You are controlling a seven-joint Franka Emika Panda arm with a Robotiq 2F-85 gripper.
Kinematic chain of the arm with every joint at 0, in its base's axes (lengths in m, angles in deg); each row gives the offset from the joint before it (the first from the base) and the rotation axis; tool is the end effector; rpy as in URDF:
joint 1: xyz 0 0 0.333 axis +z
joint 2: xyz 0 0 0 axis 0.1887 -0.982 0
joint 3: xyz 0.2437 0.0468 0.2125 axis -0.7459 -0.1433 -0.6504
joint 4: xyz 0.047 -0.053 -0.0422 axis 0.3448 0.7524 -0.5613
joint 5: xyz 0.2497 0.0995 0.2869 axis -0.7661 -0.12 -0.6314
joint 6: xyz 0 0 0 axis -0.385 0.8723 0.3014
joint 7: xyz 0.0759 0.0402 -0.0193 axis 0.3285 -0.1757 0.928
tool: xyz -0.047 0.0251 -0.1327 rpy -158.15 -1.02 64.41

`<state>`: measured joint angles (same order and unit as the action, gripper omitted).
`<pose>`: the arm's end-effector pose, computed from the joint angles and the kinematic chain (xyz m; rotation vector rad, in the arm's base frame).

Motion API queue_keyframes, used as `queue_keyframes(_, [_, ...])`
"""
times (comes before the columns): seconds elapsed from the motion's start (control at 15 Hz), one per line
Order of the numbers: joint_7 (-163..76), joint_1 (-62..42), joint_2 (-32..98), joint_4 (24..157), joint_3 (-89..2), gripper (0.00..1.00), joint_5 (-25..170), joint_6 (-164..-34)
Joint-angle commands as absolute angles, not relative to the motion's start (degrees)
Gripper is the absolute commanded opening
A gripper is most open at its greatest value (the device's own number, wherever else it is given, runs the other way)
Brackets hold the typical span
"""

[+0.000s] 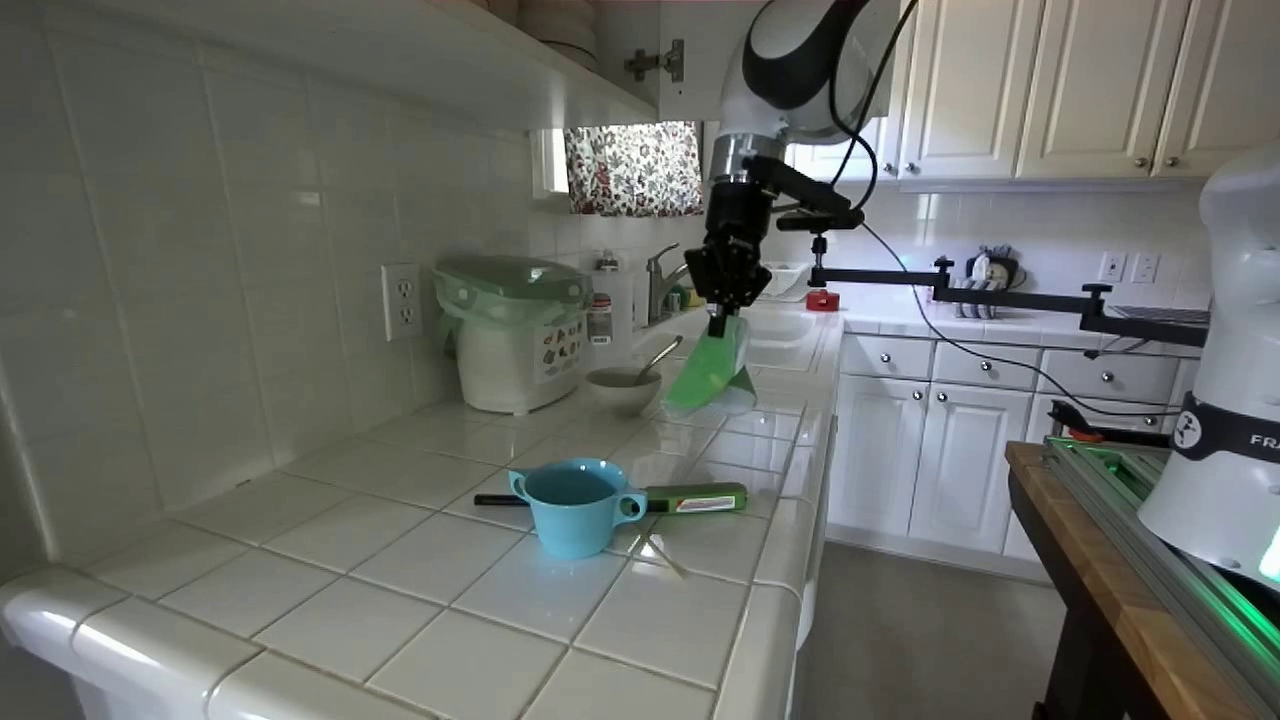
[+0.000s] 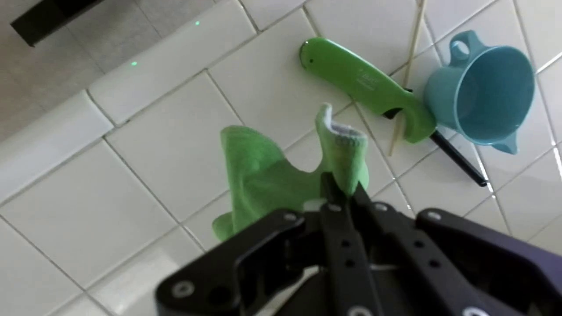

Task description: Use the green cloth to wipe the surface

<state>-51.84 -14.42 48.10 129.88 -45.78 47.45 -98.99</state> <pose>0.5179 -0.0337 0.3149 -2.7449 0.8307 0.0024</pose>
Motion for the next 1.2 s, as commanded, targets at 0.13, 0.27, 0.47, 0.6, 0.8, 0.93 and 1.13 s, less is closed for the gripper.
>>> queue_keyframes(0.13, [-48.70,-12.34,41.88,119.48,-47.03,0.01,49.46,-98.07])
queue_keyframes(0.27, [-47.82,-11.68,38.50,115.14,-47.62,0.01,50.89,-99.93])
queue_keyframes(0.47, [-44.34,-11.77,33.24,108.38,-48.50,0.01,50.81,-101.31])
queue_keyframes(0.6, [-40.93,-12.13,30.03,104.85,-49.31,0.01,50.76,-102.28])
queue_keyframes(0.8, [-34.27,-13.60,25.65,101.09,-51.31,0.01,48.60,-102.17])
queue_keyframes(0.93, [-31.67,-14.83,22.34,98.80,-52.42,0.01,47.70,-101.12])
queue_keyframes(1.13, [-29.63,-16.65,18.00,95.74,-53.47,0.01,47.68,-99.36])
